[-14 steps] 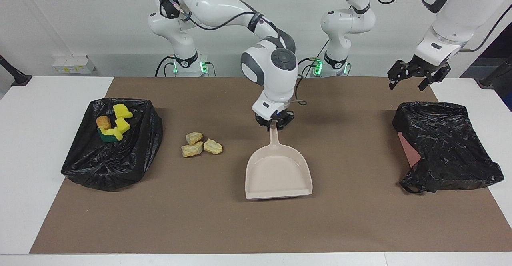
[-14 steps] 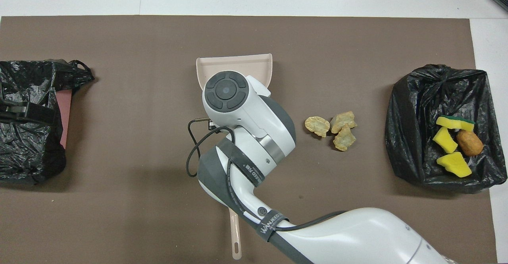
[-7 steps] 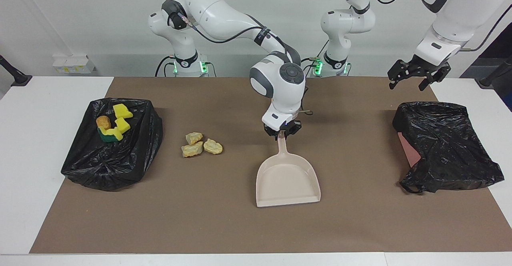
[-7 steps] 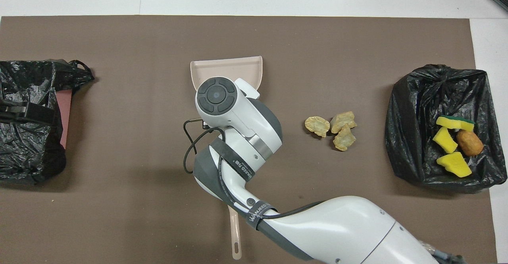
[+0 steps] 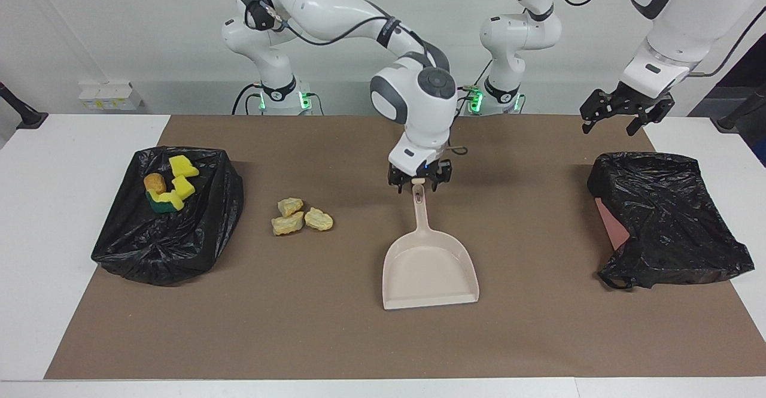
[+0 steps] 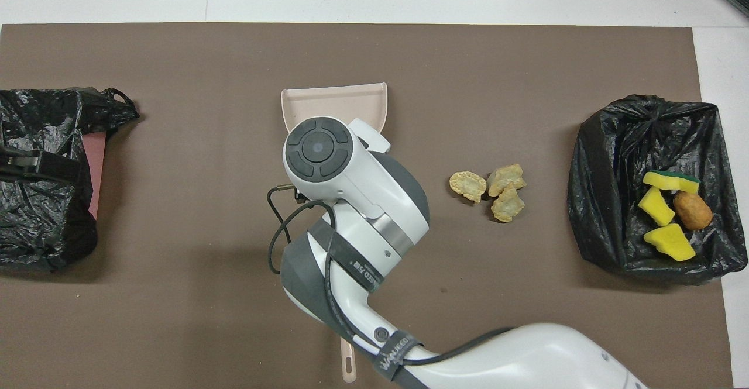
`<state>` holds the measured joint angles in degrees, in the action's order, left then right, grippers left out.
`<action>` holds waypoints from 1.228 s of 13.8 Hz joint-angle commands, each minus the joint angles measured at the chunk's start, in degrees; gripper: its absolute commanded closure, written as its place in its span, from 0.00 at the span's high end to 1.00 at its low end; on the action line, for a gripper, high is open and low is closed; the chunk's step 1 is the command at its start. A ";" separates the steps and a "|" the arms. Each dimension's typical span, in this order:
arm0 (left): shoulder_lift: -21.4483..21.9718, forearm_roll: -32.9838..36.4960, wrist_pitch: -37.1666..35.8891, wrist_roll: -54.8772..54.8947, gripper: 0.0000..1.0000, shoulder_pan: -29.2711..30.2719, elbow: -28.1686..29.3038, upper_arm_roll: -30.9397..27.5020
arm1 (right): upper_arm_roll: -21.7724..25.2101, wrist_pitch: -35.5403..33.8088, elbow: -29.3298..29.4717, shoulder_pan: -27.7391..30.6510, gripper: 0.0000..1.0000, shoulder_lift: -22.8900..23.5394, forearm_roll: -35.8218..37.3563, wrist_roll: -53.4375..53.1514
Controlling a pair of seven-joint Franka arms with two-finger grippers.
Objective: Sweep and dump trash in bin
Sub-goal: 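Lower the dustpan onto the table and release it with the right gripper, then grasp the dustpan with the left gripper while the right gripper grasps the brush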
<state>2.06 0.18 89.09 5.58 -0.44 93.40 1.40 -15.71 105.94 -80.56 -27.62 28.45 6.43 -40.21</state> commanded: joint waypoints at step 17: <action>1.36 0.17 0.55 -0.13 1.00 0.44 1.87 0.27 | -0.29 23.35 -51.45 -12.73 0.92 -27.66 -18.12 -4.79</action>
<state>2.07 0.18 89.09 5.57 -0.44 93.43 1.40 -16.12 127.53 -130.31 -40.27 2.12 -10.24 -44.36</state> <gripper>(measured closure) 0.000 0.018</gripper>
